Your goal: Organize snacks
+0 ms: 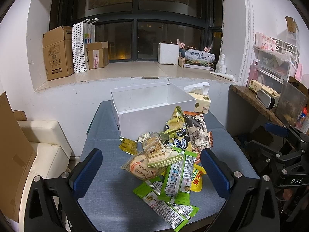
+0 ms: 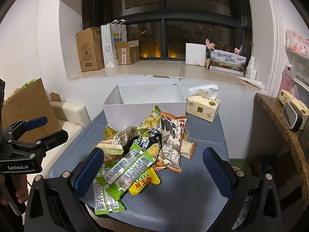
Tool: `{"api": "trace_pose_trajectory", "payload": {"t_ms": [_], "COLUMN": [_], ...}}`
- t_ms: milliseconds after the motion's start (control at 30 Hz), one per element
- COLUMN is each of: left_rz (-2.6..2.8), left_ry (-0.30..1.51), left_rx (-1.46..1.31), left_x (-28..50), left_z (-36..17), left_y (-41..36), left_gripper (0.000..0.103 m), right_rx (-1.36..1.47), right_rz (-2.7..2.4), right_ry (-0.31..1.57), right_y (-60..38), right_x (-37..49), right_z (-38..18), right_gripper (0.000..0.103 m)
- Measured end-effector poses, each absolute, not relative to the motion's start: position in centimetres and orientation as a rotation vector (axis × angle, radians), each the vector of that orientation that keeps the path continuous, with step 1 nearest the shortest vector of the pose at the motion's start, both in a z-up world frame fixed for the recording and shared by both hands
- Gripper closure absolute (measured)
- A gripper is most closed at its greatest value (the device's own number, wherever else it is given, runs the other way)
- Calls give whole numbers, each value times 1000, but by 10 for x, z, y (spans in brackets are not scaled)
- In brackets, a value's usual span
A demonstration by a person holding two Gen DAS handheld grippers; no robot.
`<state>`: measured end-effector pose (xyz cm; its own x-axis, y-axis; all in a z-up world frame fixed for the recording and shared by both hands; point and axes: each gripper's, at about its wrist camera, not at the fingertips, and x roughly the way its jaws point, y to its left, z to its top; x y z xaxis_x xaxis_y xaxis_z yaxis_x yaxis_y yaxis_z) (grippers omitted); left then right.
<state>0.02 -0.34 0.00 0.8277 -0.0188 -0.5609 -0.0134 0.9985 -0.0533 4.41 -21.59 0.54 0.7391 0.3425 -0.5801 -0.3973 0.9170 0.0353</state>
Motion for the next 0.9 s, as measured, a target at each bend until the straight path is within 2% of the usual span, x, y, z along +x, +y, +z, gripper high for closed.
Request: {"api": "trace_pose_trajectory", "payload": {"t_ms": [900], "left_rz": [-8], "left_ry": [599], "left_rx": [-57], "left_x": [2], "left_z": [3], "left_y": [-5], "left_gripper": [0], "right_rx": [-81], "right_rz": [401], "right_ry": [633], "right_y": [-219], "right_x": [47], "right_z": [2], "right_gripper": [0]}}
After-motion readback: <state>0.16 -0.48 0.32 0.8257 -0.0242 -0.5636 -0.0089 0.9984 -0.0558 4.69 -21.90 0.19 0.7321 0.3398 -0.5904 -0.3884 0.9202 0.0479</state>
